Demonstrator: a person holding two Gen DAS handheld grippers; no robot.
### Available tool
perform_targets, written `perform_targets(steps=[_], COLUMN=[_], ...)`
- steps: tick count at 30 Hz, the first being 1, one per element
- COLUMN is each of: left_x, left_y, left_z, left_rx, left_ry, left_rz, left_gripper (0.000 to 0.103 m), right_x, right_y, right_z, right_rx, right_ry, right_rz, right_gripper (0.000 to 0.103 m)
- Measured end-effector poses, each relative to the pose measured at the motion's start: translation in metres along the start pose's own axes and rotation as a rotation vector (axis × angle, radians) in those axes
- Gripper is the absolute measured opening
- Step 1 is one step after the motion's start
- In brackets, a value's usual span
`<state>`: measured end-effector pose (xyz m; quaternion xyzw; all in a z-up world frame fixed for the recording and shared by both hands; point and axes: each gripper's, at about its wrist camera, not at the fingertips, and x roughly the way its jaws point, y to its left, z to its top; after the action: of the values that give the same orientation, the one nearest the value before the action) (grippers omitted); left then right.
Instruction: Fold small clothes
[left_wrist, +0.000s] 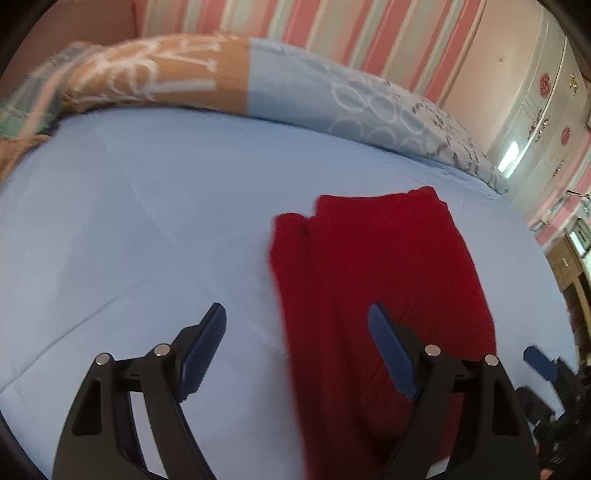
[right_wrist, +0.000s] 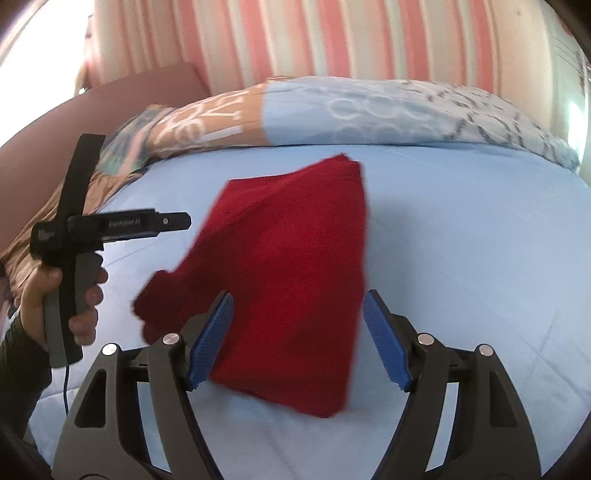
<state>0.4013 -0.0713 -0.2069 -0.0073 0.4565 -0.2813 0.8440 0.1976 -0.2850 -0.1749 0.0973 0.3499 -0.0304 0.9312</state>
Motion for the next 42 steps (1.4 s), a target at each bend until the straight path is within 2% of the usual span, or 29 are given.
perform_targets(steps=[2,5,6,7,9,11,13,15,16,17,20,21,23,26,27,30,32,33,34,37,38,39,42], left_x=[0.020,0.030,0.034,0.035,0.035,0.035,0.039,0.044,0.047,0.051,0.053,0.051,0.046,0.037,0.033,0.022,0.021,0.023,0.028,0.051,0.050,0.045,0.021], left_y=[-0.005,-0.012,-0.014,-0.016,-0.025,-0.039,-0.043,-0.036,-0.028,-0.019,-0.014,-0.017,-0.028,-0.051,-0.059,-0.063,-0.065,-0.065,-0.063,-0.035,-0.029,-0.022,-0.015], left_z=[0.009,0.013,0.014,0.013,0.012,0.009,0.008,0.013,0.016,0.018,0.021,0.021,0.019,0.011,0.005,-0.011,-0.023,-0.033,-0.039,-0.048,-0.048,-0.046,-0.047], left_rx=[-0.014,0.004,0.008,0.010,0.042,0.115,0.149,0.117,0.075,0.026,-0.001,0.015,0.079,0.243,0.300,0.390,0.453,0.494,0.508,0.441,0.417,0.375,0.329], left_ry=[0.056,0.059,0.059,0.057,0.050,0.036,0.054,0.072,0.084,0.100,0.114,0.111,0.100,0.047,0.022,-0.027,-0.068,-0.084,-0.086,0.004,0.009,0.018,0.015], left_rz=[-0.045,-0.053,-0.062,-0.075,-0.086,-0.038,-0.022,-0.028,-0.053,-0.088,-0.120,-0.116,-0.057,0.128,0.203,0.298,0.397,0.452,0.488,0.529,0.518,0.465,0.452], left_gripper=[0.078,0.075,0.066,0.050,0.035,0.033,0.034,0.041,0.048,0.048,0.045,0.037,0.029,0.018,0.011,0.010,0.009,0.008,0.001,0.000,0.000,0.001,0.003], right_x=[0.000,-0.001,-0.001,-0.001,0.001,0.005,0.009,0.009,0.009,0.010,0.012,0.013,0.013,0.012,0.012,0.011,0.014,0.016,0.018,0.022,0.022,0.021,0.018], right_y=[-0.008,-0.021,-0.025,-0.027,-0.031,-0.034,-0.036,-0.036,-0.036,-0.037,-0.038,-0.037,-0.036,-0.036,-0.036,-0.036,-0.037,-0.039,-0.040,-0.045,-0.047,-0.048,-0.051], right_z=[-0.002,-0.005,-0.006,-0.006,-0.005,-0.004,-0.004,-0.004,-0.005,-0.004,-0.002,-0.001,0.001,0.004,0.005,0.007,0.008,0.009,0.009,0.010,0.010,0.011,0.011], right_rx=[0.013,0.028,0.032,0.037,0.048,0.055,0.064,0.071,0.078,0.088,0.104,0.099,0.097,0.094,0.087,0.078,0.076,0.073,0.073,0.085,0.087,0.087,0.088], right_ry=[-0.003,-0.007,-0.014,-0.019,-0.019,-0.015,-0.003,-0.005,-0.008,-0.008,-0.011,-0.009,-0.010,-0.017,-0.019,-0.033,-0.029,-0.027,-0.025,-0.021,-0.023,-0.026,-0.035], right_rz=[-0.011,-0.024,-0.027,-0.030,-0.034,-0.034,-0.027,-0.022,-0.017,-0.009,0.007,0.005,0.003,-0.001,-0.009,-0.013,-0.016,-0.021,-0.023,-0.017,-0.014,-0.012,-0.010], right_gripper=[0.074,0.074,0.074,0.074,0.074,0.074,0.074,0.074,0.074,0.074,0.074,0.074,0.074,0.074,0.074,0.074,0.074,0.074,0.074,0.073,0.073,0.073,0.073])
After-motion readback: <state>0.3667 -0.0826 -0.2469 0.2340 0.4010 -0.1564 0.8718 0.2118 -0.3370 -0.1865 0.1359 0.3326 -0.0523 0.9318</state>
